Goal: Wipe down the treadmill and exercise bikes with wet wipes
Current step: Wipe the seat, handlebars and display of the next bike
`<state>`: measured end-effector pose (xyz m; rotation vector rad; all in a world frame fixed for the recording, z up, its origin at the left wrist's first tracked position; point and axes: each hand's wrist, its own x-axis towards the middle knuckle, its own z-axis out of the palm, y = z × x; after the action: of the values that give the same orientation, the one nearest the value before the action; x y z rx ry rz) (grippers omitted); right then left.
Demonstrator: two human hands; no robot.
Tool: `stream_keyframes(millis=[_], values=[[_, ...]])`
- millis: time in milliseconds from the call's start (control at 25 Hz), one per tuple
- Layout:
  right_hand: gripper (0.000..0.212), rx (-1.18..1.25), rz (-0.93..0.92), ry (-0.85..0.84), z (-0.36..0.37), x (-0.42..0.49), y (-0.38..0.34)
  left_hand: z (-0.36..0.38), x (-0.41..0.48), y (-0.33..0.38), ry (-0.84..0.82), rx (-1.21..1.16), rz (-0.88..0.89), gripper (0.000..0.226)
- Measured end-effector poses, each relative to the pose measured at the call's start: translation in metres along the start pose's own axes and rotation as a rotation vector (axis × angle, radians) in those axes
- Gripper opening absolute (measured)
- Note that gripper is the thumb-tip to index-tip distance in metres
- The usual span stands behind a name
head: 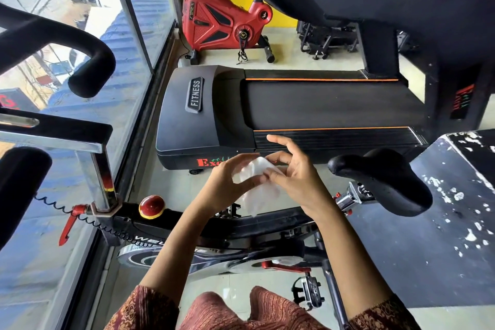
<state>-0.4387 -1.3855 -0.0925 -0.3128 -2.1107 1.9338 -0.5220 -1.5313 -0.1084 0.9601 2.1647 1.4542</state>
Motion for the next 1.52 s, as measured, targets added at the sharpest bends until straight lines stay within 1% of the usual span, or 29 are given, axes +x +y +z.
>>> stream_keyframes(millis=[80, 120, 240, 320, 360, 400, 480, 520, 560, 640, 680, 760, 880, 960, 1040, 1200, 1280, 1440, 1520], values=[[0.06, -0.006, -0.021, 0.001, 0.0, -0.003, -0.001, 0.003, -0.001, 0.001, 0.002, -0.128, -0.043, 0.033], [0.059, -0.029, -0.02, 0.024, 0.0, -0.004, -0.001, 0.003, -0.002, 0.003, 0.013, -0.202, -0.079, 0.031], [0.045, -0.117, 0.059, 0.108, -0.002, -0.008, 0.002, 0.004, -0.006, 0.01, 0.009, -0.412, -0.149, 0.047], [0.032, -0.039, 0.154, 0.054, -0.003, -0.012, 0.002, 0.003, -0.006, 0.012, -0.024, -0.526, -0.149, 0.053], [0.027, 0.031, 0.185, 0.023, -0.003, -0.015, 0.004, 0.003, -0.006, 0.014, -0.033, -0.552, -0.152, 0.053], [0.022, 0.086, 0.191, 0.028, -0.001, -0.017, 0.004, 0.004, -0.006, 0.015, -0.034, -0.552, -0.152, 0.051], [0.01, 0.145, 0.163, 0.145, 0.002, -0.018, 0.005, 0.005, -0.005, 0.017, -0.003, -0.457, -0.12, 0.041], [0.004, 0.167, 0.149, 0.224, 0.002, -0.018, 0.005, 0.004, -0.005, 0.017, 0.035, -0.343, -0.099, 0.036], [0.007, 0.185, 0.14, 0.302, 0.0, -0.019, 0.005, 0.003, -0.003, 0.017, 0.073, -0.166, -0.075, 0.035], [0.01, 0.221, 0.146, 0.427, -0.007, -0.02, 0.007, -0.002, 0.001, 0.016, 0.107, 0.259, 0.016, 0.042], [0.013, 0.221, 0.154, 0.487, -0.013, -0.022, 0.01, -0.003, 0.004, 0.016, 0.085, 0.401, 0.054, 0.045], [0.02, 0.163, 0.171, 0.576, -0.024, -0.03, 0.016, -0.001, 0.01, 0.02, 0.033, 0.521, 0.081, 0.043], [0.009, 0.119, 0.231, 0.653, -0.039, -0.048, 0.022, 0.016, 0.017, 0.025, -0.037, 0.503, 0.136, 0.034], [0.013, 0.103, 0.258, 0.699, -0.05, -0.062, 0.027, 0.03, 0.021, 0.025, -0.113, 0.453, 0.152, 0.031], [0.015, 0.051, 0.233, 0.726, -0.063, -0.075, 0.031, 0.045, 0.026, 0.026, -0.166, 0.445, 0.155, 0.03], [0.02, -0.036, 0.151, 0.806, -0.096, -0.079, 0.031, 0.07, 0.038, 0.029, -0.205, 0.444, 0.164, 0.031], [0.014, -0.127, 0.075, 0.813, -0.118, -0.072, 0.029, 0.082, 0.049, 0.031, -0.188, 0.456, 0.154, 0.03], [0.022, -0.362, -0.099, 0.759, -0.163, -0.048, 0.026, 0.108, 0.071, 0.038, -0.042, 0.459, 0.151, 0.03], [0.024, -0.551, -0.197, 0.764, -0.18, -0.035, 0.022, 0.127, 0.078, 0.047, 0.02, 0.455, 0.152, 0.03]])
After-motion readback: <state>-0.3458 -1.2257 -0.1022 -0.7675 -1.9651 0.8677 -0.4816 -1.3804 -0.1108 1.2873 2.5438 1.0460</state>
